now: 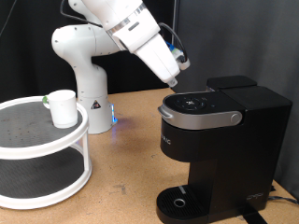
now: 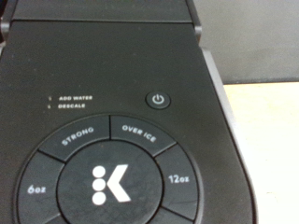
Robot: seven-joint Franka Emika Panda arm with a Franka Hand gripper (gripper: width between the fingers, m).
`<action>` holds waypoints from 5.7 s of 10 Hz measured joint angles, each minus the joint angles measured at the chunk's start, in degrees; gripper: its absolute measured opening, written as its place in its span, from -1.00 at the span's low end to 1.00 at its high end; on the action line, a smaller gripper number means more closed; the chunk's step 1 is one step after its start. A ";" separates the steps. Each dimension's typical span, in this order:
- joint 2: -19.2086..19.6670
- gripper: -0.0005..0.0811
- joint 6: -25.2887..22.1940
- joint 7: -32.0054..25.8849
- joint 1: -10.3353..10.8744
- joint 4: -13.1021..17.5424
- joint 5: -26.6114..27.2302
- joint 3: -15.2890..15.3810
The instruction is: Make a cup of coffee with the keurig machine
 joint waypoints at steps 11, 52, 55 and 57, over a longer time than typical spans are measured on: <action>-10.58 -0.99 5.21 1.03 -3.25 -9.76 4.50 -1.92; -38.18 -0.99 -23.17 5.28 -33.57 -21.07 -23.77 -16.10; -38.18 -0.99 -17.76 3.04 -34.10 -24.92 -23.99 -16.45; -38.18 -0.99 -14.21 0.95 -34.98 -27.88 -24.83 -16.92</action>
